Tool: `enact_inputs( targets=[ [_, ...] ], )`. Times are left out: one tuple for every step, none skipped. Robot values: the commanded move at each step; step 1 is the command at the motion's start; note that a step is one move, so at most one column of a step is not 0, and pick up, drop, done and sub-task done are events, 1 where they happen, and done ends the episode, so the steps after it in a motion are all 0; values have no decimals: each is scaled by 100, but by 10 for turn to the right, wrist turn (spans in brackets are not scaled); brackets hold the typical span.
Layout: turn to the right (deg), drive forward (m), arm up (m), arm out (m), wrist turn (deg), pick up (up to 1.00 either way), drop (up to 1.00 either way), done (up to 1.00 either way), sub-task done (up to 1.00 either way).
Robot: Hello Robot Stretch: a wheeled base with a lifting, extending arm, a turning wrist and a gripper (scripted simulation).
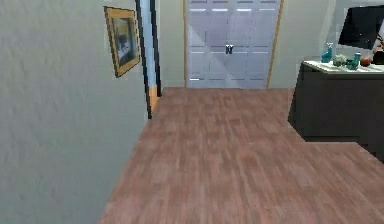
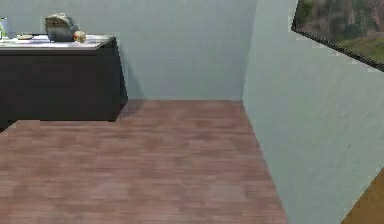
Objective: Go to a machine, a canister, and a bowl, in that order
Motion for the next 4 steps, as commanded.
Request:
enact_inputs(
  targets=[
    [0,15,0,0,0,0,0,0,0],
    [0,100,0,0,0,0,0,0,0],
    [0,100,0,0,0,0,0,0,0],
    [30,0,0,0,0,0,0,0,0]
  ],
)
